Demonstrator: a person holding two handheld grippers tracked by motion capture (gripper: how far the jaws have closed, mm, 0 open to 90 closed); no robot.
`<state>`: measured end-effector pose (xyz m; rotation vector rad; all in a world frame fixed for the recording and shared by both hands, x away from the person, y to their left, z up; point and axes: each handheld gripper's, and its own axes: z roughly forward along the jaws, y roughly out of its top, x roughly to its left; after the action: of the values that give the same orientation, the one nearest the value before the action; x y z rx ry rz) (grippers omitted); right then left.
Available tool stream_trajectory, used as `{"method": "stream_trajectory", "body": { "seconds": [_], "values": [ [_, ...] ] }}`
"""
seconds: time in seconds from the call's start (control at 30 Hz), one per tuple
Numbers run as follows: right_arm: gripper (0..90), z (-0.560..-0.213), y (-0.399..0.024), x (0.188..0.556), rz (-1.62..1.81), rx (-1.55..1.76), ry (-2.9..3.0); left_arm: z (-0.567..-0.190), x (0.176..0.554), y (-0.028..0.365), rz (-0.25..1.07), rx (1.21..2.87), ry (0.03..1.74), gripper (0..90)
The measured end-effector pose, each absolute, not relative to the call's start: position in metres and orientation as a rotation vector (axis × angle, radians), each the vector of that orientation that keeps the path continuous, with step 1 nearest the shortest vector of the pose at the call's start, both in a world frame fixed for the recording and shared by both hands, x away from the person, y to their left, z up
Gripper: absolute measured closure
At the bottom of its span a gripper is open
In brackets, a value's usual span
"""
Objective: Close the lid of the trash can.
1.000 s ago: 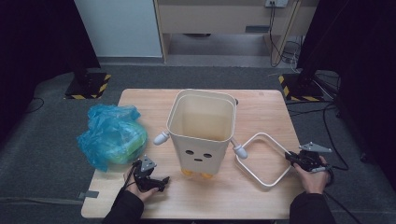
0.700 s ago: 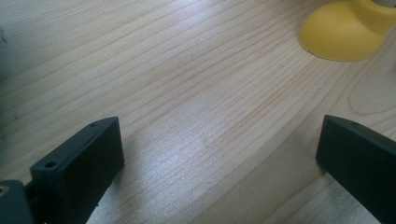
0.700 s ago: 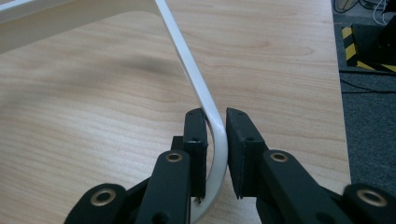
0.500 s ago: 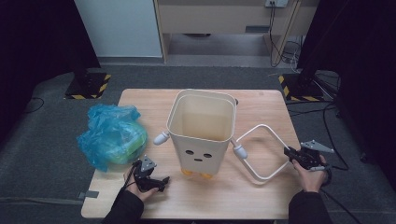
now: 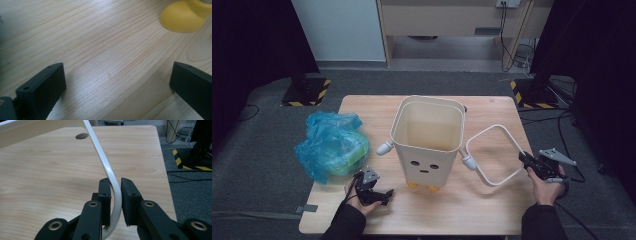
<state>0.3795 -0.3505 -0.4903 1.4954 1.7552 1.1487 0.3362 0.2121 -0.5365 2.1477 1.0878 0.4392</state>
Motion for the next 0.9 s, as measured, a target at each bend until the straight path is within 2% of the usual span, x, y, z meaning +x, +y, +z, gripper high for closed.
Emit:
{"method": "stream_trajectory", "body": {
  "seconds": [0.9],
  "values": [
    [79.1, -0.456, -0.344, 0.371, 1.271, 1.386, 1.553, -0.536, 0.336, 0.212, 0.439, 2.147, 1.089, 0.0]
  ]
}}
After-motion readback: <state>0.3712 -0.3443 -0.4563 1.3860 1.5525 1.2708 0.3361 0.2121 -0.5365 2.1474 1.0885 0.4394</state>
